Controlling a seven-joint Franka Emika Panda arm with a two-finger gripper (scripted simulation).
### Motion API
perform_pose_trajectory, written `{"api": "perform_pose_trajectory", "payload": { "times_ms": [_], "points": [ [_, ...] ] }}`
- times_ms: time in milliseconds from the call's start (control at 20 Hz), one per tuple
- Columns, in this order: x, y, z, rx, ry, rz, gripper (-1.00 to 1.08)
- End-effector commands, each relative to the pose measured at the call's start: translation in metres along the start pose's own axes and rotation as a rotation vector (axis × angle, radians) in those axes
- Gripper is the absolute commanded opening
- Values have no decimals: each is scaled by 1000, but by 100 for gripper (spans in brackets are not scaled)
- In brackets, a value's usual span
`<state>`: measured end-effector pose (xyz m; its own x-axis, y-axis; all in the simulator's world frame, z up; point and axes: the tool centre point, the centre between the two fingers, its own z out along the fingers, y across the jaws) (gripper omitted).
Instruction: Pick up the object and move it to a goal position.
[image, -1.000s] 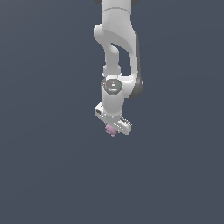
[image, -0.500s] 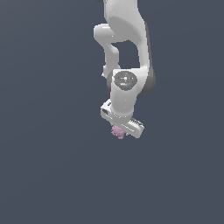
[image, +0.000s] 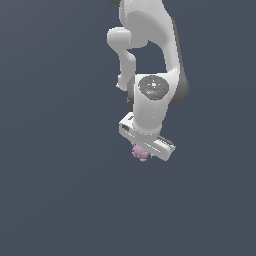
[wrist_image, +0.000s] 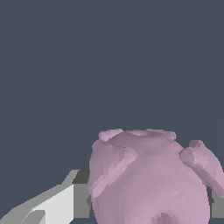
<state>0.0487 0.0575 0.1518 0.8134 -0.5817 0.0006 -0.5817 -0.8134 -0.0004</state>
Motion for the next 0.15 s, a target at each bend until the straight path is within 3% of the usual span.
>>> {"api": "perform_pose_trajectory", "payload": {
  "times_ms": [0,100],
  "points": [
    [1,-2,-2,0,-1,1,-100],
    [2,-3,-2,0,-1,1,-100]
  ]
}}
